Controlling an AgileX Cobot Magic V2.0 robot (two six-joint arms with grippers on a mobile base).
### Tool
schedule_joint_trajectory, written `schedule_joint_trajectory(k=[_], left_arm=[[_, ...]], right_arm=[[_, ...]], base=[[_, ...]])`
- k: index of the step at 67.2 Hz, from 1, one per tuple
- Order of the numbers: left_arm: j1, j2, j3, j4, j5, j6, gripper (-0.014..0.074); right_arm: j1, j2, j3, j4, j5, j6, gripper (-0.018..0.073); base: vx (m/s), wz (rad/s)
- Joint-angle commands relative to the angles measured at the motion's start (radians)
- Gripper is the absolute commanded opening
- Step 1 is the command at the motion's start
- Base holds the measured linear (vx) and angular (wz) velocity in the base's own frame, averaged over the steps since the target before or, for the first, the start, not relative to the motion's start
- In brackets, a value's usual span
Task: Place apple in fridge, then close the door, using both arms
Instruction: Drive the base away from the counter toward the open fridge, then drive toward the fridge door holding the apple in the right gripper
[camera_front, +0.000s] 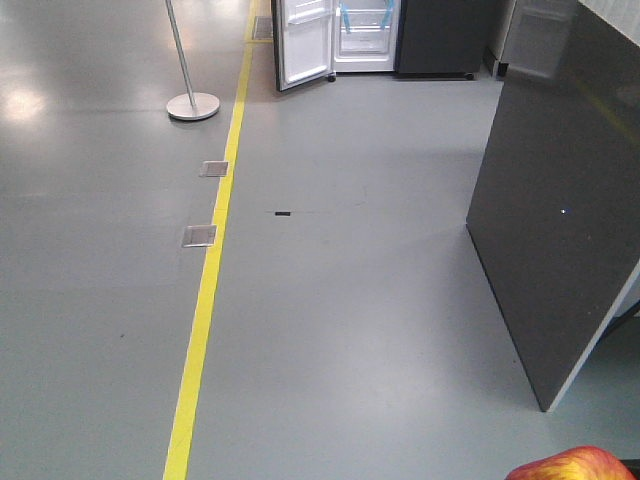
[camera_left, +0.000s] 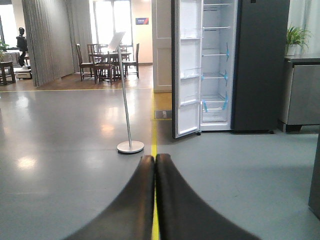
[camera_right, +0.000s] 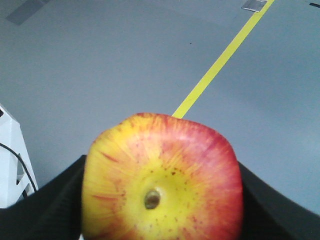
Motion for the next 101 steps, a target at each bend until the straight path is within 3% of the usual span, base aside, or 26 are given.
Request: schedule_joint_trajectory(k=[1, 101], left_arm=[[0.001, -0.013, -0.017, 0.000, -0.068, -0.002, -0.0006], [0.001, -0.013, -0.017, 0.000, -0.068, -0.002, -0.0006]], right_arm=[[0.000, 0.007, -0.025, 0.051, -0.038, -0.005, 0.0088], [0.000, 0.007, -0.025, 0.051, -0.039, -0.005, 0.0088]], base=[[0.16, 0.02], [0.21, 0.00]])
